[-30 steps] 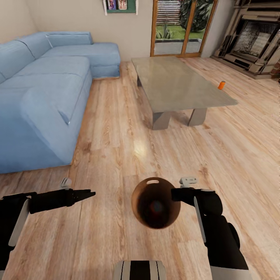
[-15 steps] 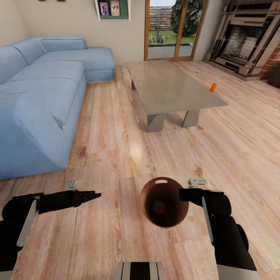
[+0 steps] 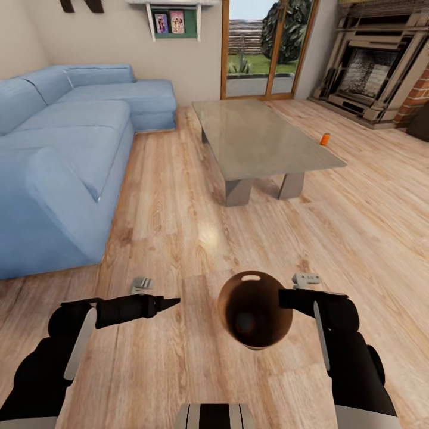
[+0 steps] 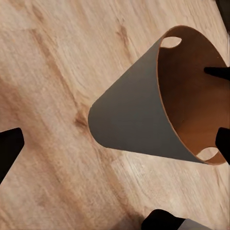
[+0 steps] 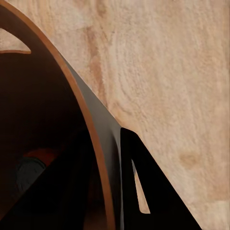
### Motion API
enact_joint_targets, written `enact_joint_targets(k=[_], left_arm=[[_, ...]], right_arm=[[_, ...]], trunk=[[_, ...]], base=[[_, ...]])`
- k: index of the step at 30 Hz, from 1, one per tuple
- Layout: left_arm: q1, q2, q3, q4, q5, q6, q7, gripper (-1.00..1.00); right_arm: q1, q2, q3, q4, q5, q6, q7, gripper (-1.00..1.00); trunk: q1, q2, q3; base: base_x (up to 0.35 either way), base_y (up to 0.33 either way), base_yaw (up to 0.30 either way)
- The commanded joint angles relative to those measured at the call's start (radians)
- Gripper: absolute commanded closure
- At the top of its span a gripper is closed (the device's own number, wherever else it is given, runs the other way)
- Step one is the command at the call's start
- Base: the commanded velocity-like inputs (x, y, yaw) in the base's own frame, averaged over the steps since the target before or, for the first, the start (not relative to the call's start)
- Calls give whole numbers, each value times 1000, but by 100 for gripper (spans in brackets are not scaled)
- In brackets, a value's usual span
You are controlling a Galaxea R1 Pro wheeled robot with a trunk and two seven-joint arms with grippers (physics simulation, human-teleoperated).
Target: Put the three can of soda from the living room inside the tash can in the kitchen.
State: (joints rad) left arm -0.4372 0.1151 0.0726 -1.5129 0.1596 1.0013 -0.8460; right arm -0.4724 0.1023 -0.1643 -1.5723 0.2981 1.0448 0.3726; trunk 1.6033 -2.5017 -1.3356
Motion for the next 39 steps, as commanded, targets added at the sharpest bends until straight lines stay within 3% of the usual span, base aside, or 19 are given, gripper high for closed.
enact_joint_targets(k=[1, 5, 11, 15, 39], left_arm=[[0, -1, -1, 5, 2, -14, -1, -100], [0, -6, -3, 66, 2, -64, -2, -100], [0, -11, -4, 85, 1, -81, -3, -100], [0, -30, -4, 89, -1, -110, -3, -100], [0, -32, -6, 91, -8, -116, 6, -100]], right_arm=[[0, -2, -2, 0, -17, 2, 0, 100], [0, -11, -7, 0, -18, 2, 0, 100], [0, -12, -8, 0, -18, 2, 0, 100], [0, -12, -7, 0, -19, 2, 0, 100], [0, -18, -6, 2, -17, 2, -1, 100]], trunk=[[0, 0, 2], [0, 0, 8], [0, 0, 15], [0, 0, 16], [0, 0, 52]], base=[[0, 0, 0], [0, 0, 0], [0, 0, 0], [0, 0, 0], [0, 0, 0]])
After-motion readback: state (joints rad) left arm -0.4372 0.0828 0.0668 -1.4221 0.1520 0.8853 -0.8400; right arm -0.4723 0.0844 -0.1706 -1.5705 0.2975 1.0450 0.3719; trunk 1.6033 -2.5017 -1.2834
